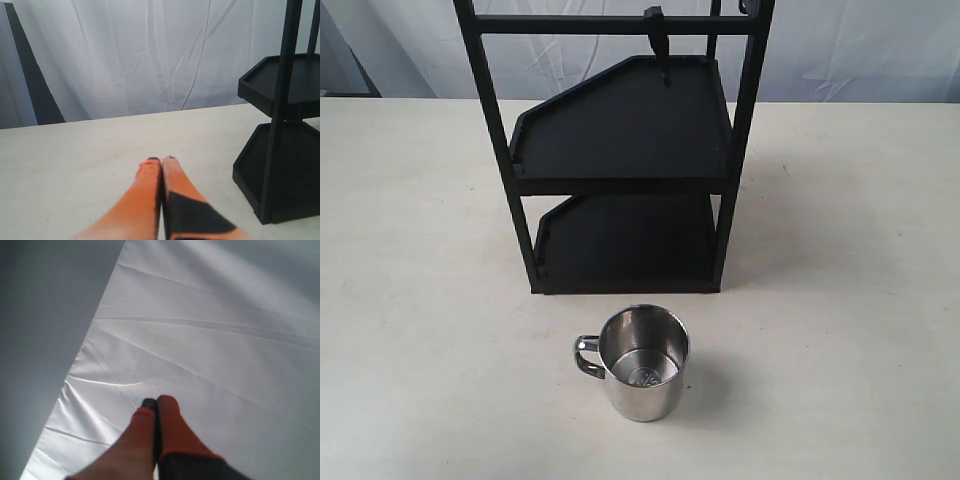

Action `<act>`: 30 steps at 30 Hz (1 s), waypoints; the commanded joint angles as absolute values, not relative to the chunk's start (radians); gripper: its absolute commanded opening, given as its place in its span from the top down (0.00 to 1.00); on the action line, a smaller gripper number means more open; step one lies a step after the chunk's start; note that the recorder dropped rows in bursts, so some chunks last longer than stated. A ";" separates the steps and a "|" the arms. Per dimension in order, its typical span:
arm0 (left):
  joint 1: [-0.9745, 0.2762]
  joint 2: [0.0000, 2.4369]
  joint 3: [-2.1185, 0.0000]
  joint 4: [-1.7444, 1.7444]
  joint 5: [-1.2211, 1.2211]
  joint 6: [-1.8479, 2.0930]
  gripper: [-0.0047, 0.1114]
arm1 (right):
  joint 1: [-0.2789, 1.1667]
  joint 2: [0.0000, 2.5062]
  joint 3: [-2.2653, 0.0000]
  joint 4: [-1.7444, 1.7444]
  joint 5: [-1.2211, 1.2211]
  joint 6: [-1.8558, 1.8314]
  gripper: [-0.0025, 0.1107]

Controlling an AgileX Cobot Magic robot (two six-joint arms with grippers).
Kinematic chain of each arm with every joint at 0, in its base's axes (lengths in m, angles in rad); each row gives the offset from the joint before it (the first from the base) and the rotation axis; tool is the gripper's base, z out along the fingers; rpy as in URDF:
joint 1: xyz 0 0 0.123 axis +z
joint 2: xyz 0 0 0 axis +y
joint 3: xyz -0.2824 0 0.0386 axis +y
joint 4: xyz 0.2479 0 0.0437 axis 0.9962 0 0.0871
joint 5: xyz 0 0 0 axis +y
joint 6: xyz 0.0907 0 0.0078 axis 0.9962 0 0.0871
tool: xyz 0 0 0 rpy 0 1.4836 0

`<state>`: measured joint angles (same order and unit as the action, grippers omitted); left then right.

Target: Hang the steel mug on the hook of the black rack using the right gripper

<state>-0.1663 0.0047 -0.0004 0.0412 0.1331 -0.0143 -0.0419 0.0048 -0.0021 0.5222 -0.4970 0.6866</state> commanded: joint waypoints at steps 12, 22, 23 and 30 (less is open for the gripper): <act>-0.171 0.000 0.000 0.044 0.128 -0.017 0.95 | -0.047 0.279 -0.383 -1.744 -0.334 2.000 0.99; -0.171 0.000 0.000 0.044 0.128 -0.017 0.95 | -0.047 0.933 -0.645 -1.744 -0.285 1.759 0.99; -0.171 0.000 0.000 0.044 0.128 -0.017 0.95 | -0.047 0.962 -0.665 -1.744 -0.184 1.759 0.99; -0.171 0.000 0.000 0.044 0.128 -0.017 0.95 | -0.009 1.080 -0.712 -1.712 0.490 1.433 0.99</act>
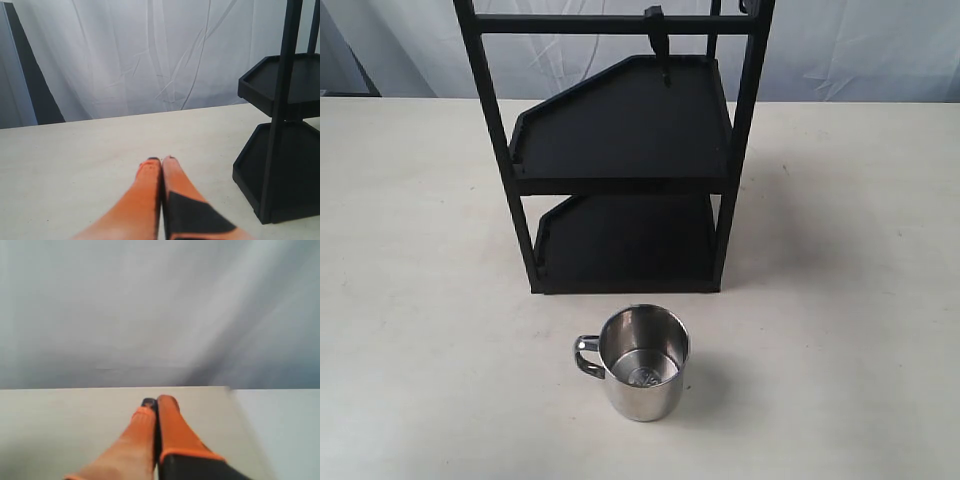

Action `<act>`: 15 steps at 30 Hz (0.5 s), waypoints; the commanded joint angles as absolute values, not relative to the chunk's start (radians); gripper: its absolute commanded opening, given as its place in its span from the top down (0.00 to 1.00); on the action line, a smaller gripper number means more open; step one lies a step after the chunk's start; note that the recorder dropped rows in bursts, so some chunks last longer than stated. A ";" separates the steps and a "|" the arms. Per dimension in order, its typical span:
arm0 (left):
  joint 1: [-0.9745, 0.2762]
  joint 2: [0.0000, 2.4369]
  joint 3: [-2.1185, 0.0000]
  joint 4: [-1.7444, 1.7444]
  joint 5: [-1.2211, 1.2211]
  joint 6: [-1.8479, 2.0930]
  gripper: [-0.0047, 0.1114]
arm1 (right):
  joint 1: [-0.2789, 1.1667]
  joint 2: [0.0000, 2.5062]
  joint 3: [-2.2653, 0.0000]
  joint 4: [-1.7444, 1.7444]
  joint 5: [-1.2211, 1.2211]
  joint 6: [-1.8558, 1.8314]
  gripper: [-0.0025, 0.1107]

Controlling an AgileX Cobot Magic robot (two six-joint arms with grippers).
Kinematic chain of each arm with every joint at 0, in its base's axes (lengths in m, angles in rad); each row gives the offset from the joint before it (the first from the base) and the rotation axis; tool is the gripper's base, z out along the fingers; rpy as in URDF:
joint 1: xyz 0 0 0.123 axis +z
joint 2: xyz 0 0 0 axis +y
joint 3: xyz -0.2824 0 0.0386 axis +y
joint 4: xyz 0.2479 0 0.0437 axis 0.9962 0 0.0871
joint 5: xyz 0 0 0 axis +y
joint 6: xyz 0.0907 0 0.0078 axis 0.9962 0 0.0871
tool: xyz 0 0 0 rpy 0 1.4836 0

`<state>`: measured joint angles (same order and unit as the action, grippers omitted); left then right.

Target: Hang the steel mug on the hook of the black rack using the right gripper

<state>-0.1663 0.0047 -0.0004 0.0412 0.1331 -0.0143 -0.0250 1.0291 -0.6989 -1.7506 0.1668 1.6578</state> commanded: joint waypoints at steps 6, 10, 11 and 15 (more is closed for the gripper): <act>-0.171 0.000 0.000 0.044 0.128 -0.017 0.95 | -0.009 1.075 -0.717 -0.523 0.584 0.601 0.99; -0.171 0.000 0.000 0.044 0.128 -0.017 0.95 | -0.009 1.071 -0.723 0.311 0.832 -0.181 0.99; -0.171 0.000 0.000 0.044 0.128 -0.017 0.95 | -0.009 1.071 -0.723 0.470 0.881 -0.299 0.99; -0.171 0.000 0.000 0.044 0.128 -0.017 0.95 | 0.075 1.071 -0.723 0.613 0.866 -0.391 0.99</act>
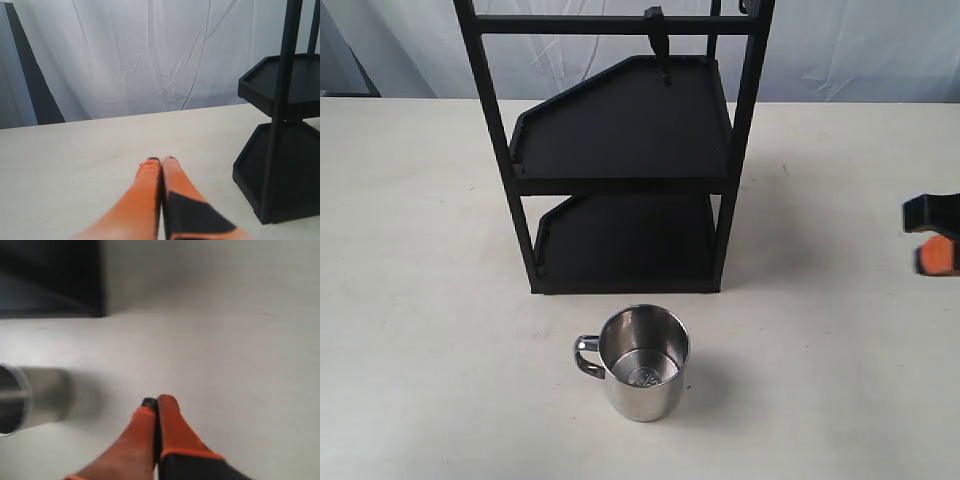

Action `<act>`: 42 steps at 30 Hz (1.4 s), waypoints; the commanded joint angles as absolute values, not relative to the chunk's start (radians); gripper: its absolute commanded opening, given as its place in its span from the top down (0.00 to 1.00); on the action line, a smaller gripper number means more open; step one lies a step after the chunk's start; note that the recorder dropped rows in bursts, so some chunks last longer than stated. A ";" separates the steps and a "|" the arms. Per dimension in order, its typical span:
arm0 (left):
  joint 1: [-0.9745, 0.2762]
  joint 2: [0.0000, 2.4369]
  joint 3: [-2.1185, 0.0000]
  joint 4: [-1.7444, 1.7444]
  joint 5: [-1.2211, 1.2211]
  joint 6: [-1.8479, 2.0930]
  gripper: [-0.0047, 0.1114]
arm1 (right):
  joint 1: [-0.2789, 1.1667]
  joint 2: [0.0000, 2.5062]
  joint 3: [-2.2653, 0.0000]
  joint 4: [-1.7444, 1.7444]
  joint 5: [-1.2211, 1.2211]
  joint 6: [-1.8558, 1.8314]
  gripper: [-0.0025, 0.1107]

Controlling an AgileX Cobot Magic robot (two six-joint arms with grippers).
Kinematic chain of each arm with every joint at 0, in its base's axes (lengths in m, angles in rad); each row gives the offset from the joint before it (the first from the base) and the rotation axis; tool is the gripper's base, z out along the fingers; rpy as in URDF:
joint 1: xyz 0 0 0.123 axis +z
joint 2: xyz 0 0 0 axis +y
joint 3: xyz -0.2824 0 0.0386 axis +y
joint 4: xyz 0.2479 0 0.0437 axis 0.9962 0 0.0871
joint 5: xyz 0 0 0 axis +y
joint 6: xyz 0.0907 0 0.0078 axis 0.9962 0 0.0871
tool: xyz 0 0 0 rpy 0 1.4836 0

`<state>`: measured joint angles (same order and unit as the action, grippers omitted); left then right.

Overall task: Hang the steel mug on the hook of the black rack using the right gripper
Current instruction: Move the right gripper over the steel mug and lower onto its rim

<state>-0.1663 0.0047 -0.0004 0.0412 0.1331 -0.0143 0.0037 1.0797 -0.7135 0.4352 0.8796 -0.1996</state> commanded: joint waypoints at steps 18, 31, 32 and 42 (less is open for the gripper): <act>-0.171 0.000 0.000 0.044 0.128 -0.017 0.95 | 0.480 1.327 -0.723 0.505 0.579 -0.148 0.96; -0.171 0.000 0.000 0.046 0.128 -0.017 0.95 | 0.553 1.510 -0.827 0.639 0.690 -0.181 0.57; -0.171 0.000 0.000 0.046 0.128 -0.017 0.95 | 0.572 1.522 -0.839 0.633 0.684 -0.181 0.57; -0.171 0.000 0.000 0.046 0.128 -0.017 0.95 | 0.630 1.677 -0.904 0.493 0.679 -0.104 0.63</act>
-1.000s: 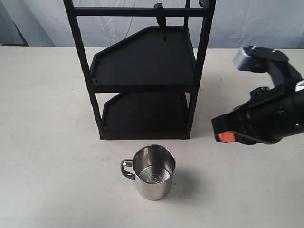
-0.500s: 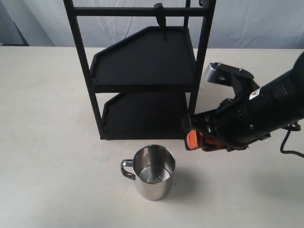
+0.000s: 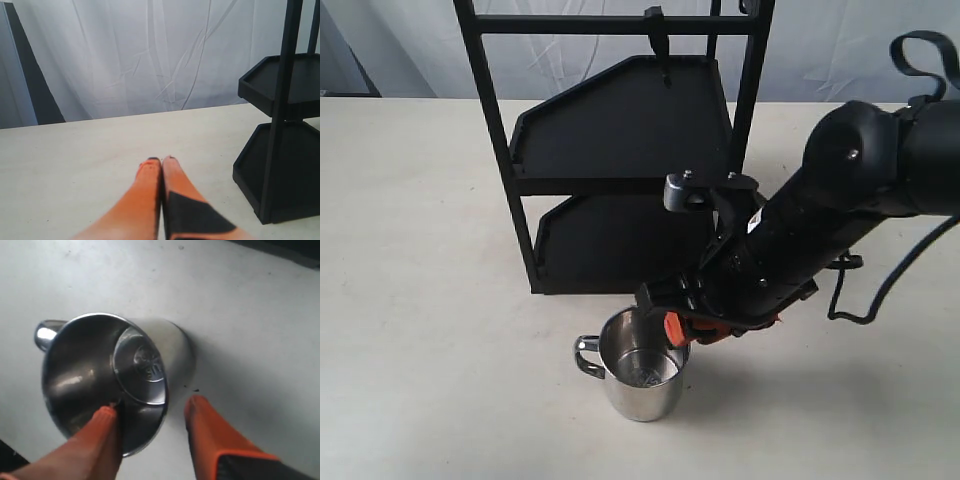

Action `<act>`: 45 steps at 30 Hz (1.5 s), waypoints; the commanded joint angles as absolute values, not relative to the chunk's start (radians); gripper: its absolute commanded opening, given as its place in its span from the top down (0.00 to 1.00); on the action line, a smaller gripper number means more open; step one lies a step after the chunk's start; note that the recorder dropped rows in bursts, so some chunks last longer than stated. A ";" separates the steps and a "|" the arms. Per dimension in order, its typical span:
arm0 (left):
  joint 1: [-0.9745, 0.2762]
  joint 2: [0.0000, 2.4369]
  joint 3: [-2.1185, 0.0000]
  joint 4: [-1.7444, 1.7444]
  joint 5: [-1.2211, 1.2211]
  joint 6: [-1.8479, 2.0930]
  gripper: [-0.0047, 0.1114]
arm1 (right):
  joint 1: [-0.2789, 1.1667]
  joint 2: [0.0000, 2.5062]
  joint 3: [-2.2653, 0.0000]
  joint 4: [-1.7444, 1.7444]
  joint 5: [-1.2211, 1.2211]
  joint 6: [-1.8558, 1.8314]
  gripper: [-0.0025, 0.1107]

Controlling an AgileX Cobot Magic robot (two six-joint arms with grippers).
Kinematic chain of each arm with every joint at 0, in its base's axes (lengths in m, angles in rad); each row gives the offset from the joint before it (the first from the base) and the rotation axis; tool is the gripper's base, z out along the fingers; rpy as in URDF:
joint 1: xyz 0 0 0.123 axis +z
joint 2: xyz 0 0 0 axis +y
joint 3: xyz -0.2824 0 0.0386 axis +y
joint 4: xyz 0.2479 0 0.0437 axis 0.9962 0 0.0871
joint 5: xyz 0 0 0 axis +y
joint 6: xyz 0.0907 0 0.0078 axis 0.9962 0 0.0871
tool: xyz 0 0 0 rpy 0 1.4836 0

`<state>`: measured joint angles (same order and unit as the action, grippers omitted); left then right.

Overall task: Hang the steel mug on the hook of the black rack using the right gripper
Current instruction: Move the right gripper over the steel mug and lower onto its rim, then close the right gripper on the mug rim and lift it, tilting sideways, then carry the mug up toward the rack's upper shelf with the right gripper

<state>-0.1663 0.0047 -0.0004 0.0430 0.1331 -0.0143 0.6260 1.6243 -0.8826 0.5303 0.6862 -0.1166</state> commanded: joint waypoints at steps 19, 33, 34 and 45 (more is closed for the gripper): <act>-0.171 0.000 0.000 0.046 0.128 -0.017 0.95 | 0.628 1.747 -0.908 0.592 0.757 -0.171 0.99; -0.171 0.000 0.000 0.046 0.128 -0.017 0.95 | 0.468 1.364 -0.647 1.192 0.783 -0.484 0.99; -0.171 0.000 0.000 0.046 0.128 -0.017 0.95 | 0.431 1.335 -0.625 1.303 0.808 -0.562 0.99; -0.171 0.000 0.000 0.046 0.128 -0.017 0.95 | 0.176 1.318 -0.520 1.744 1.057 -0.966 0.99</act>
<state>-0.1663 0.0047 -0.0004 0.0430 0.1331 -0.0143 0.2118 1.3018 -0.5214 1.6312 1.0044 -0.8747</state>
